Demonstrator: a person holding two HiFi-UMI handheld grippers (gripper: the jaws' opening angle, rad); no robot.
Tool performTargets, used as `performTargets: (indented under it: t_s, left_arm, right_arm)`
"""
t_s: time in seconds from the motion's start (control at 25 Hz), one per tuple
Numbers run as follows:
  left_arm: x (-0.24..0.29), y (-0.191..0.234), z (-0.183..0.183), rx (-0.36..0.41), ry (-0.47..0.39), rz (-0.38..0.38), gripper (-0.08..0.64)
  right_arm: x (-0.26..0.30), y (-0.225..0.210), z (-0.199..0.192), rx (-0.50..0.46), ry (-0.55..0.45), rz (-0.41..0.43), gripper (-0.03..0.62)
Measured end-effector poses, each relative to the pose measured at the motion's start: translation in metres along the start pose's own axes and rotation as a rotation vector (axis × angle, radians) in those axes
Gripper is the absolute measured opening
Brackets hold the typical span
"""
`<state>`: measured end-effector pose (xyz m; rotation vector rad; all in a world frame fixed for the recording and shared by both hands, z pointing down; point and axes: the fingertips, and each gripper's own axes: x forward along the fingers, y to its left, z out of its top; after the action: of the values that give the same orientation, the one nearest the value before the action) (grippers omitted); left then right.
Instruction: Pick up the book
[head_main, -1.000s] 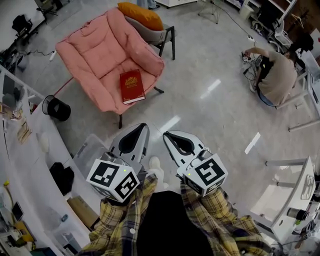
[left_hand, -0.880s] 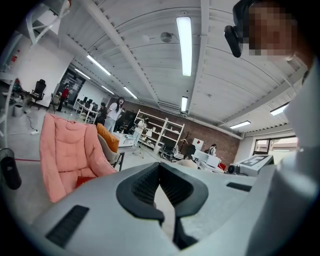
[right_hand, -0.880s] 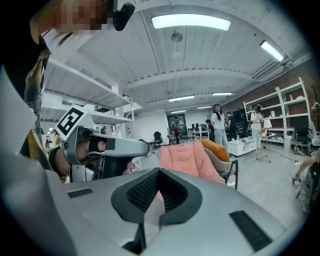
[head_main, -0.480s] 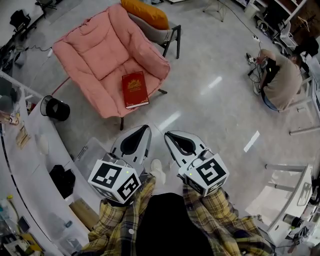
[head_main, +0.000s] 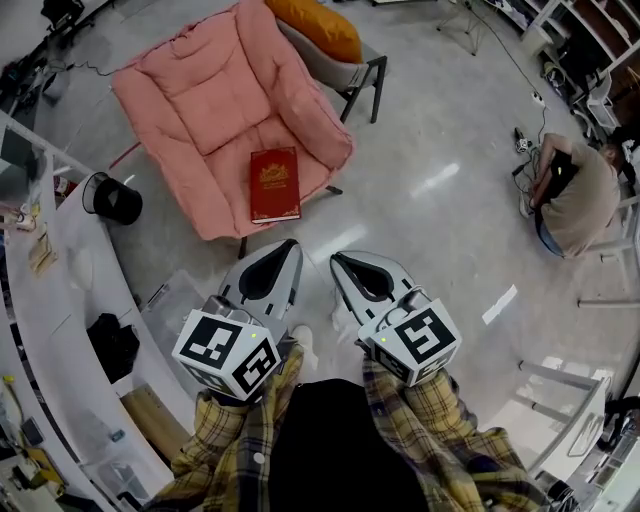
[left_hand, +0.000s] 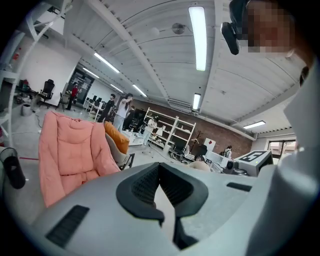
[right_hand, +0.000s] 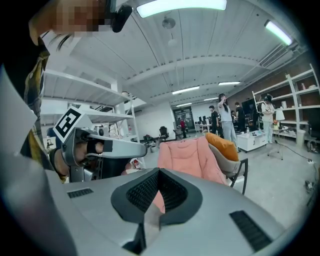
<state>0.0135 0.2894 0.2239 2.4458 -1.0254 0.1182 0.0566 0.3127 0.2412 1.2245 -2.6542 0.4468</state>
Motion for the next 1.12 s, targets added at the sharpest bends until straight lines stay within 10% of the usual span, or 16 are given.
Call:
performTargets:
  t_s: [0.52, 1.12]
  left_arm:
    - [0.099, 0.000, 0.042, -0.034, -0.099, 0.195, 0.005]
    - [0.114, 0.057, 0.066, -0.070, -0.147, 0.364, 0.005]
  right_arm:
    - [0.008, -0.114, 0.032, -0.073, 0.027, 0.175, 0.014]
    - [0.065, -0.139, 0.044, -0.086, 0.059, 0.318, 0.014]
